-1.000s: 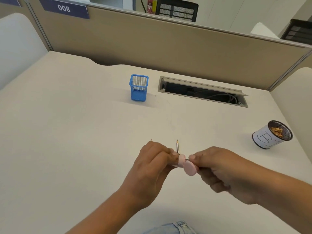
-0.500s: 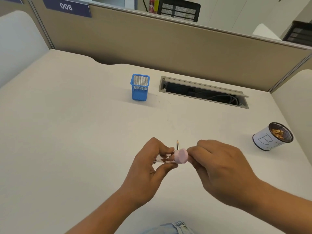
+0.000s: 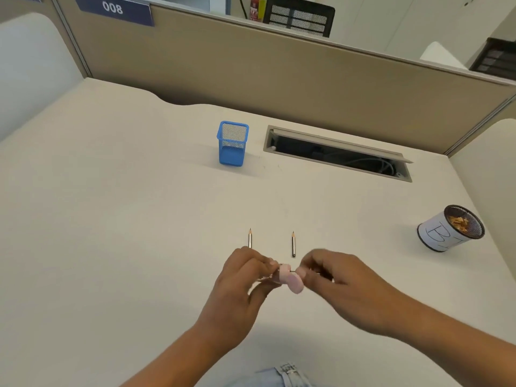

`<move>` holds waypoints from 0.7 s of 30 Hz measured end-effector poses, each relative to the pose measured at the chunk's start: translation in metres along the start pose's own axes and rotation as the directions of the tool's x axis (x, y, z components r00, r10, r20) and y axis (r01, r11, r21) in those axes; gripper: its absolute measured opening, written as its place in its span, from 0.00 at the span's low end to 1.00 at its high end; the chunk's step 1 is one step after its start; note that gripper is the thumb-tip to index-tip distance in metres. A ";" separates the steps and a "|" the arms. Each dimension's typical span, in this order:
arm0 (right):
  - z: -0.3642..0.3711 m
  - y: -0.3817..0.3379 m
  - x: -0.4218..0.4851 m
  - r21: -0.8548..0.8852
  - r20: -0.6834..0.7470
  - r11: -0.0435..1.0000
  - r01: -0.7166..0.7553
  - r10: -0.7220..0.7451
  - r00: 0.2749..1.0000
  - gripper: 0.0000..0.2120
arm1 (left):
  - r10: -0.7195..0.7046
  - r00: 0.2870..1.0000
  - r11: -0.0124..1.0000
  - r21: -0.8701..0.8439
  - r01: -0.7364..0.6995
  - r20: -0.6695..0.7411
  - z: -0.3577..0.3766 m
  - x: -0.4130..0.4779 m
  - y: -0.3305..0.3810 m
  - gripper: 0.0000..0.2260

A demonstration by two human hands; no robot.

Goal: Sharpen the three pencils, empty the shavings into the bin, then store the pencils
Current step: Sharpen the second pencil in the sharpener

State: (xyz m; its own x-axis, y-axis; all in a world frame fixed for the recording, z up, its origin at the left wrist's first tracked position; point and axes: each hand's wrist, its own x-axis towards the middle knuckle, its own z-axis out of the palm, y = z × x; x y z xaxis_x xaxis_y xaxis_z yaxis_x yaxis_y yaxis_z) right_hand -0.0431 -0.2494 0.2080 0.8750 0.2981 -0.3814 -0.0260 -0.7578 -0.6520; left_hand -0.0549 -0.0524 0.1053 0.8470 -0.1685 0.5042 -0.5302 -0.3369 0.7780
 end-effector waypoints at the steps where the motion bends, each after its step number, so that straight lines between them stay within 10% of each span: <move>1: -0.001 0.003 0.000 -0.221 -0.059 0.964 0.151 -0.168 0.984 0.14 | -0.061 0.998 0.997 -0.052 0.060 -0.015 -0.001 0.001 -0.001 0.10; 5: -0.008 0.003 0.002 -0.677 -0.039 0.635 0.373 -0.537 0.843 0.11 | -0.231 0.973 0.955 -0.190 0.227 0.001 -0.004 0.003 0.002 0.12; 10: -0.004 0.003 0.000 -0.697 -0.071 0.611 0.375 -0.579 0.812 0.14 | -0.221 0.975 0.953 -0.207 0.223 0.033 -0.006 0.006 0.006 0.12; 14: 0.008 0.003 0.006 -0.118 -0.159 0.989 0.088 -0.106 0.981 0.19 | -0.076 0.997 0.992 -0.105 0.074 -0.007 -0.008 0.009 0.008 0.10; 17: 0.008 -0.002 0.010 0.392 0.122 0.869 -0.302 0.276 0.953 0.24 | 0.005 0.999 1.000 -0.005 -0.005 0.040 -0.010 0.011 0.006 0.09; 21: 0.004 -0.006 0.011 0.420 0.204 0.862 -0.284 0.216 0.955 0.22 | -0.052 0.998 0.999 0.017 0.052 0.020 -0.016 0.011 0.002 0.10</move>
State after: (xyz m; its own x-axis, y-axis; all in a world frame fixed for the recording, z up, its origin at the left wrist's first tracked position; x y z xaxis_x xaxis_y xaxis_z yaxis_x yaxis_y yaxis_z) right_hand -0.0350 -0.2397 0.2051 0.7315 0.2398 -0.6383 -0.4741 -0.4940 -0.7288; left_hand -0.0473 -0.0398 0.1182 0.8741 -0.1694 0.4553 -0.4849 -0.3608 0.7967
